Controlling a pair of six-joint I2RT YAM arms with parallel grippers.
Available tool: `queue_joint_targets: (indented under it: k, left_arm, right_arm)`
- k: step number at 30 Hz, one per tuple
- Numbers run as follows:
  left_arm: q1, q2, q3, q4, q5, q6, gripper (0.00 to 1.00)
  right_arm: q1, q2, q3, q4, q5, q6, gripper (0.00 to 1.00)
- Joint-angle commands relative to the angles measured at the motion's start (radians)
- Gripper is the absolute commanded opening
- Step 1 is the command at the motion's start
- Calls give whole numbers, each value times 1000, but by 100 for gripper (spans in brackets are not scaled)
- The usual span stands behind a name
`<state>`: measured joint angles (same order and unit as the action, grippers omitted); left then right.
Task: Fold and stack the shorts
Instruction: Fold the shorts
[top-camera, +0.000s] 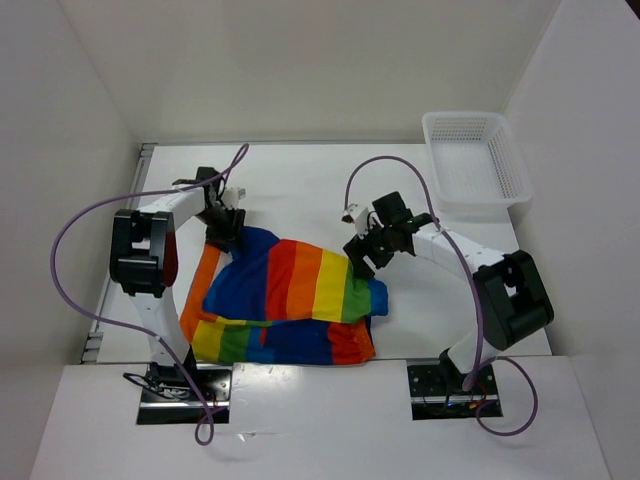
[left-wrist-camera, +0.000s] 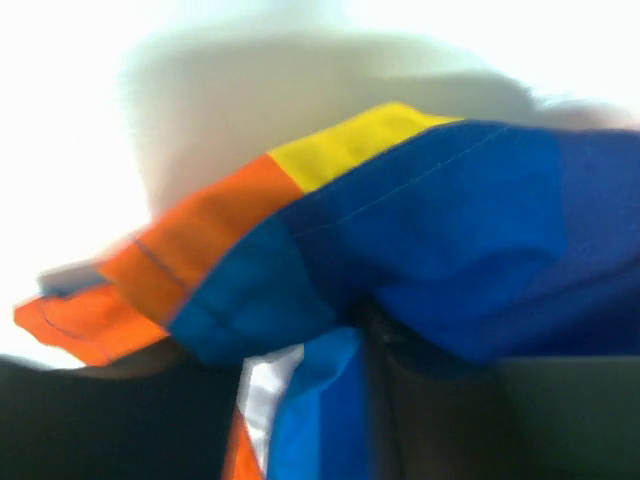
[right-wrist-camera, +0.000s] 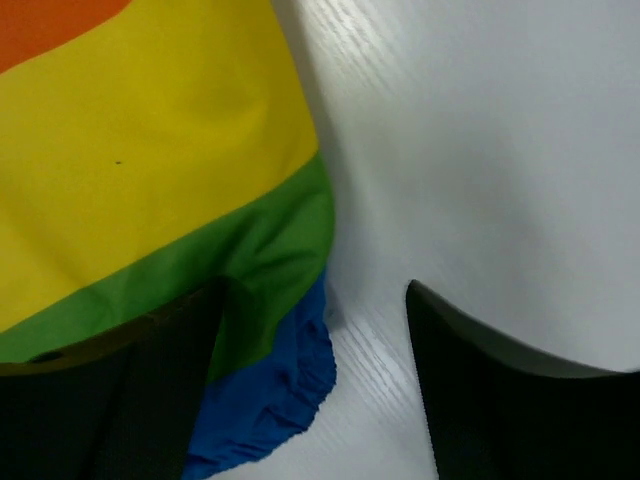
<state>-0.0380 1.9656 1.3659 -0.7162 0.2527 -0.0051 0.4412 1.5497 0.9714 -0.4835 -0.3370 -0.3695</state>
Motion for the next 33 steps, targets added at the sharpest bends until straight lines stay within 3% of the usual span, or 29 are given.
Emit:
queue_joint_targets:
  k: [1, 2, 5, 7, 9, 13, 17, 18, 19, 22, 24, 28, 33]
  left_arm:
    - [3, 47, 16, 27, 30, 5, 46]
    - [3, 62, 16, 27, 39, 5, 34]
    - [3, 82, 25, 27, 48, 5, 19]
    - [23, 93, 48, 27, 48, 5, 7]
    - [33, 104, 100, 43, 16, 5, 4]
    - [52, 148, 280, 67, -36, 5, 2]
    - [52, 240, 503, 67, -81, 5, 3]
    - [52, 259, 545, 67, -96, 5, 7]
    - [52, 277, 586, 42, -105, 5, 29]
    - [52, 305, 697, -8, -105, 5, 61]
    - [52, 256, 685, -8, -105, 5, 70]
    - [85, 25, 496, -8, -83, 5, 83]
    - [96, -109, 216, -118, -82, 5, 82]
  right_arm:
    - [36, 50, 10, 16, -43, 24, 77]
    - [36, 61, 22, 16, -66, 24, 62]
    - [36, 102, 47, 16, -79, 35, 36]
    - [36, 134, 87, 20, -57, 12, 25]
    - [36, 162, 151, 58, 24, 3, 8]
    - [-15, 268, 326, 109, 87, -6, 1]
    - [-38, 395, 530, 132, 145, -6, 1]
    - [-38, 441, 602, 132, 164, -6, 5]
    - [-38, 458, 630, 143, 186, -6, 29]
    - [-38, 480, 697, 175, 239, 29, 83]
    - [-48, 457, 719, 206, 275, 101, 89]
    - [-130, 374, 693, 194, 262, 308, 92]
    - [-170, 256, 480, 172, 142, 518, 90]
